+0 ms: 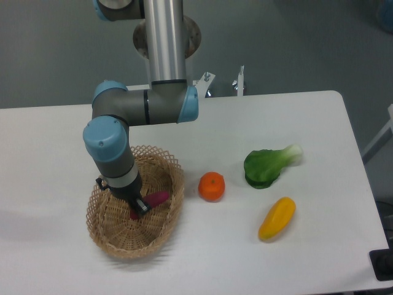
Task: Place the sweet potato in the basket
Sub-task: 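Lower the sweet potato into the basket and open the gripper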
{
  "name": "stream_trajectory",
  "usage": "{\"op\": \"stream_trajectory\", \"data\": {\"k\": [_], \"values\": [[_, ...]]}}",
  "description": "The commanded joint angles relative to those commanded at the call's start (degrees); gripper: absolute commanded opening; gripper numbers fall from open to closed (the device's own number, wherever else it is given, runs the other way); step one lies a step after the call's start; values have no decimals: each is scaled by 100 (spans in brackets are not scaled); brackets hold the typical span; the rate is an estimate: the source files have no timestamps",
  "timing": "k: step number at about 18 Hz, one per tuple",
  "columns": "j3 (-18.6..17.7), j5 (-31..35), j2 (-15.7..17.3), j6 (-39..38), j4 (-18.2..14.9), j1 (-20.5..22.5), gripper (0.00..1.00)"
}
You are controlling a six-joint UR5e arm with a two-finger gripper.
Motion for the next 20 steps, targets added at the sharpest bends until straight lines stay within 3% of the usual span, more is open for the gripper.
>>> {"op": "stream_trajectory", "data": {"k": [4,5,7,8,11,17,20], "values": [[9,0,26,-9,0,0,42],[17,0,35,-9,9,0,49],[44,26,44,-9,9,0,95],[79,26,44,-18,0,0,100],[175,26,70,-26,44,0,100],[956,35,62,-921,44,158,100],[1335,-8,140,-967,35,509,100]]}}
